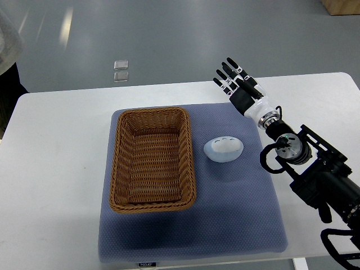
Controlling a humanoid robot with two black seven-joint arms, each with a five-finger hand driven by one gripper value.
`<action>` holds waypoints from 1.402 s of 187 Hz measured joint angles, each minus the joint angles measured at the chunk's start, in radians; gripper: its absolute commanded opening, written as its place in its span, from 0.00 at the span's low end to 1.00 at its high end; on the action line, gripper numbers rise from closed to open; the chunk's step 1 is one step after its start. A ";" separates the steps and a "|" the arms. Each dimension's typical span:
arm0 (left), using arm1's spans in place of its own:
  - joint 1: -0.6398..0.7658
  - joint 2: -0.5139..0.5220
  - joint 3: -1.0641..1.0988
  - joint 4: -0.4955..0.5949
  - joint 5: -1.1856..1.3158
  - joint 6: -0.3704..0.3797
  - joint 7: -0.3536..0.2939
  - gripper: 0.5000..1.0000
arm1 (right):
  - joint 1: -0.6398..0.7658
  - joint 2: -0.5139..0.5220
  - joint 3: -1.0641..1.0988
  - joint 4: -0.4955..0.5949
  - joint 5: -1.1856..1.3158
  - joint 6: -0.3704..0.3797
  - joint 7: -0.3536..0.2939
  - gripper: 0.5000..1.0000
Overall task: Place blue toy in brown basket
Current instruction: 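Move the right hand down over the pale blue egg-shaped toy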
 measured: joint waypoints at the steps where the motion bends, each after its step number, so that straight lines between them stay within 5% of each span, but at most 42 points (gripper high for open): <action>1: 0.000 0.000 0.000 0.000 0.000 0.000 0.000 1.00 | 0.000 0.000 0.000 0.000 0.000 0.000 0.000 0.81; 96: 0.000 0.000 -0.001 -0.001 0.000 0.000 0.000 1.00 | 0.094 -0.033 -0.086 0.029 -0.114 0.002 -0.006 0.81; 159: 0.000 0.000 -0.002 -0.001 0.000 -0.001 0.000 1.00 | 0.473 -0.306 -0.726 0.105 -0.432 0.080 -0.089 0.81; 204: 0.000 0.000 -0.002 -0.002 0.001 -0.002 0.000 1.00 | 0.832 -0.407 -1.171 0.268 -0.484 0.210 -0.236 0.81; 236: 0.000 0.000 -0.002 -0.001 0.001 -0.002 0.000 1.00 | 0.923 -0.429 -1.296 0.416 -0.485 0.246 -0.288 0.81; 262: 0.000 0.000 -0.002 -0.001 0.001 -0.002 0.000 1.00 | 0.913 -0.415 -1.313 0.435 -0.485 0.203 -0.293 0.81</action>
